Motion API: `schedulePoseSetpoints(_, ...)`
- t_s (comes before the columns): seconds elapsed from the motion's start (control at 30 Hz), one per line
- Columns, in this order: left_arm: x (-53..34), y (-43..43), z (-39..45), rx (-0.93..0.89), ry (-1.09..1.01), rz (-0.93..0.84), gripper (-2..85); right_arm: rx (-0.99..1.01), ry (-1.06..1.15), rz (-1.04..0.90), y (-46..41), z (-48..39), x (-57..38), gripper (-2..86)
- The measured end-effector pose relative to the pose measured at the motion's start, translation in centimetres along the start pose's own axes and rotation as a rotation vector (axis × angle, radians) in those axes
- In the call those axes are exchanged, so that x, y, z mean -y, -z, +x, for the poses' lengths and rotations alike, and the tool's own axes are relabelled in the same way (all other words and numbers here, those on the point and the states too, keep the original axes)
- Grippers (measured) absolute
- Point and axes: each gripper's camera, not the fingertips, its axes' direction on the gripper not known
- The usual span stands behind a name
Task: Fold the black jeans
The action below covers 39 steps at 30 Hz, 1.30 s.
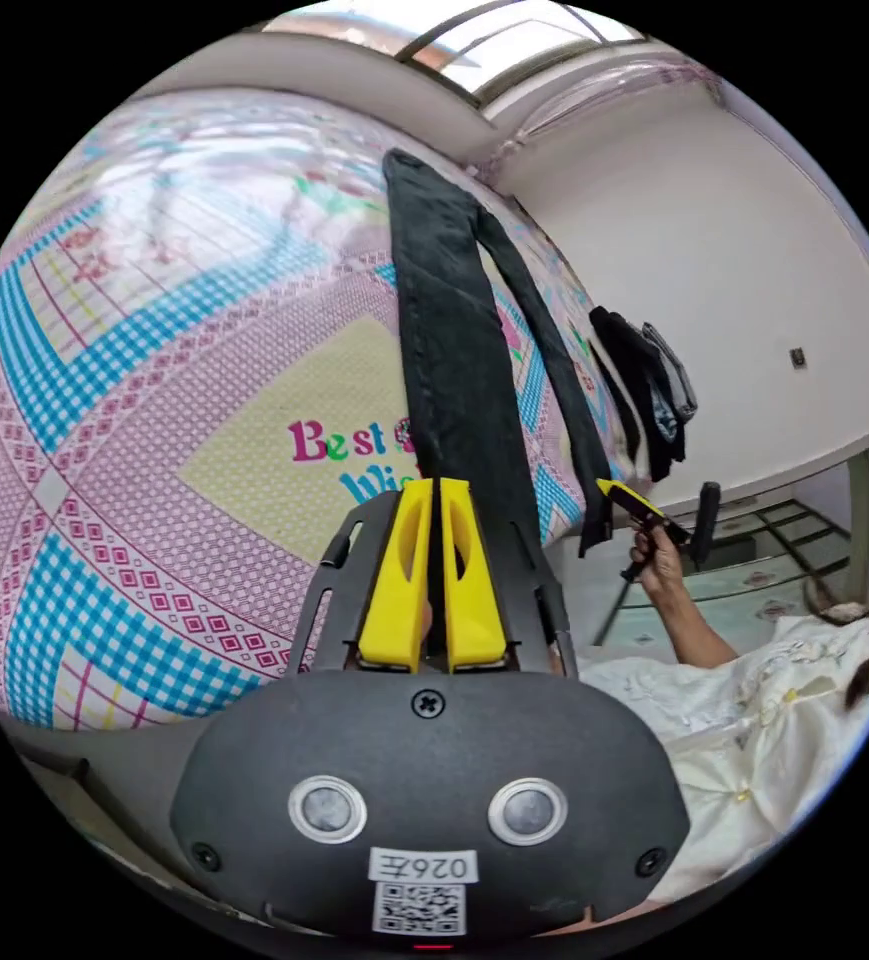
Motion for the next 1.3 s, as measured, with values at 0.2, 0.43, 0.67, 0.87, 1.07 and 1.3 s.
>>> schedulePoseSetpoints(0.2,-0.1,5.1,-3.8,-0.141,0.087,0.043,-0.4,0.043,0.031,-0.016,1.1,-1.2,-0.2,1.1)
schedulePoseSetpoints(0.43,-3.0,6.9,-7.3,-0.292,0.194,0.033,-0.6,0.209,-0.280,-0.021,1.7,5.3,-6.5,-0.5)
schedulePoseSetpoints(0.67,-3.6,9.2,-7.6,-0.296,0.147,-0.004,-0.7,0.061,-0.184,-0.026,4.5,2.7,-7.4,-1.2)
schedulePoseSetpoints(0.87,-4.7,14.5,-6.2,-0.289,-0.047,0.089,-0.9,-0.118,-0.057,0.043,8.3,-0.2,-8.6,-1.3)
schedulePoseSetpoints(1.07,-7.9,20.2,-7.1,-0.456,-0.075,0.299,-1.0,-0.080,-0.110,0.152,13.2,0.6,-12.6,-0.8)
schedulePoseSetpoints(1.3,-12.4,29.0,-3.3,-0.497,-0.321,0.557,-1.0,0.060,-0.101,0.586,25.3,1.0,-20.2,3.9)
